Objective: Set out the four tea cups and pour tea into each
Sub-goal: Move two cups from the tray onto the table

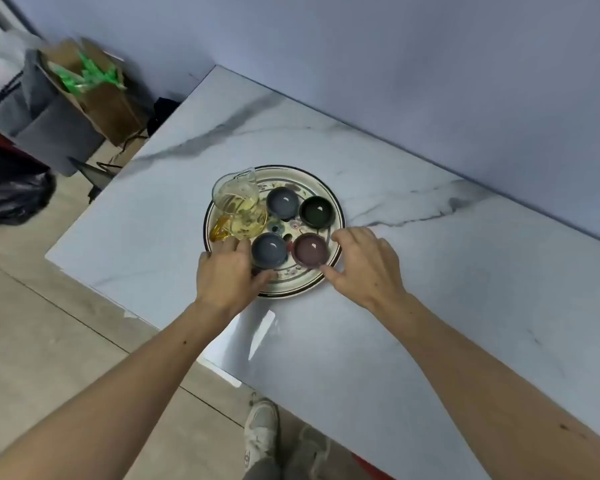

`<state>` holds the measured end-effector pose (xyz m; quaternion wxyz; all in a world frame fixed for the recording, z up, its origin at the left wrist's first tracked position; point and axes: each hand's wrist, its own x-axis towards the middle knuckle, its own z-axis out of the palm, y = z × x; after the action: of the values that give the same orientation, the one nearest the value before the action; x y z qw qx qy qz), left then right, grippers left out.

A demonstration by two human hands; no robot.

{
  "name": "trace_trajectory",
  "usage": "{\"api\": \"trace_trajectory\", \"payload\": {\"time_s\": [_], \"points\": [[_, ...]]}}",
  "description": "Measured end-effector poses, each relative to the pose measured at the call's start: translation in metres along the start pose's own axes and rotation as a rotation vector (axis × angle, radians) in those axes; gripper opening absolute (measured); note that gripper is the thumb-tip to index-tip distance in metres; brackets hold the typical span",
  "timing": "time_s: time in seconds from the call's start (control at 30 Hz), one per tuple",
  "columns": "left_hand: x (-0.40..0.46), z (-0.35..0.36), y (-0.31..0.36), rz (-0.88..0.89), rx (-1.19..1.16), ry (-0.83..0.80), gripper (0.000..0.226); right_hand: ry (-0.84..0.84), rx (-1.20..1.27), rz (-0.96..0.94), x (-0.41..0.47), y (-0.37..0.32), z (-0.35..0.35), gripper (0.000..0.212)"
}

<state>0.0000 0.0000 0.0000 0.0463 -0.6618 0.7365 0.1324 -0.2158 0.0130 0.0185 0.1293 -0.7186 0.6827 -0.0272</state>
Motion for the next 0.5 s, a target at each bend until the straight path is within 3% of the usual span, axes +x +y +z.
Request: {"api": "trace_trajectory", "payload": {"time_s": [0.13,0.5], "points": [[0.010,0.019,-0.001,-0.045,-0.076,0.057,0.071,0.018,0.051,-0.004,0.010,0.001,0.026,0.072],[0.021,0.037,0.004,-0.061,-0.068,0.176,0.069,0.077,0.054,-0.015,0.025,0.003,0.050,0.074]]}}
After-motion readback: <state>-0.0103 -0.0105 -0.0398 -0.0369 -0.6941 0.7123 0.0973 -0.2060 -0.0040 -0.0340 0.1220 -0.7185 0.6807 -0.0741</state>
